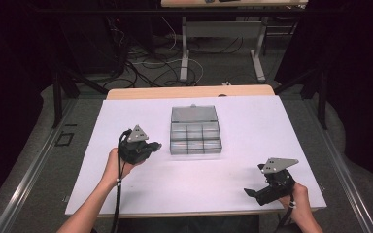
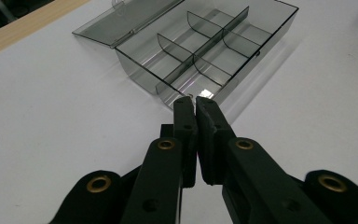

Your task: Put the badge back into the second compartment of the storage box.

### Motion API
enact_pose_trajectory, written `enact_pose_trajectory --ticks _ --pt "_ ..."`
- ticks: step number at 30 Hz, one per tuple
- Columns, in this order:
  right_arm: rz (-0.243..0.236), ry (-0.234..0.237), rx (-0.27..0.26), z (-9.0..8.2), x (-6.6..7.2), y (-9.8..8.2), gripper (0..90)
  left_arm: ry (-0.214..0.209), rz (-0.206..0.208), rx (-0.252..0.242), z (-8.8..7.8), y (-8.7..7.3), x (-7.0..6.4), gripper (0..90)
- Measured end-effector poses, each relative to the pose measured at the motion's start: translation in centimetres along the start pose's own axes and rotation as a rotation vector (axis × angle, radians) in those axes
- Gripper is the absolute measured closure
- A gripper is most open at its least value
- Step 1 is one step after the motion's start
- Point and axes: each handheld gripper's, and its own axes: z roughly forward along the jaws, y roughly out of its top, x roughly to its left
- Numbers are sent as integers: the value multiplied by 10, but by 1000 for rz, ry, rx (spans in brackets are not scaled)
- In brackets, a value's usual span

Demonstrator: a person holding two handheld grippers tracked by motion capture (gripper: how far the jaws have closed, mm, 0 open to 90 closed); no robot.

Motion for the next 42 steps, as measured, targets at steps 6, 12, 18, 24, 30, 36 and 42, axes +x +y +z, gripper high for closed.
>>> enact_pose_trajectory --ticks 6,12,18,24,30,36,42 --pt "-1 1 0 0 0 0 2 -3 1 -7 4 5 2 879" --pt "1 0 -1 0 0 0 2 0 2 -13 8 10 1 879" --pt "0 2 0 0 0 0 2 -5 0 -16 11 15 2 879" --pt "3 -1 -5 1 1 0 3 4 -3 -44 17 18 3 879" --pt "2 -1 -5 1 0 0 3 2 -2 -42 20 21 4 879" --pt "5 1 -2 1 1 0 3 -15 -1 -32 24 24 5 879" --pt "6 1 -1 1 1 0 4 -20 -4 -37 28 26 5 879"
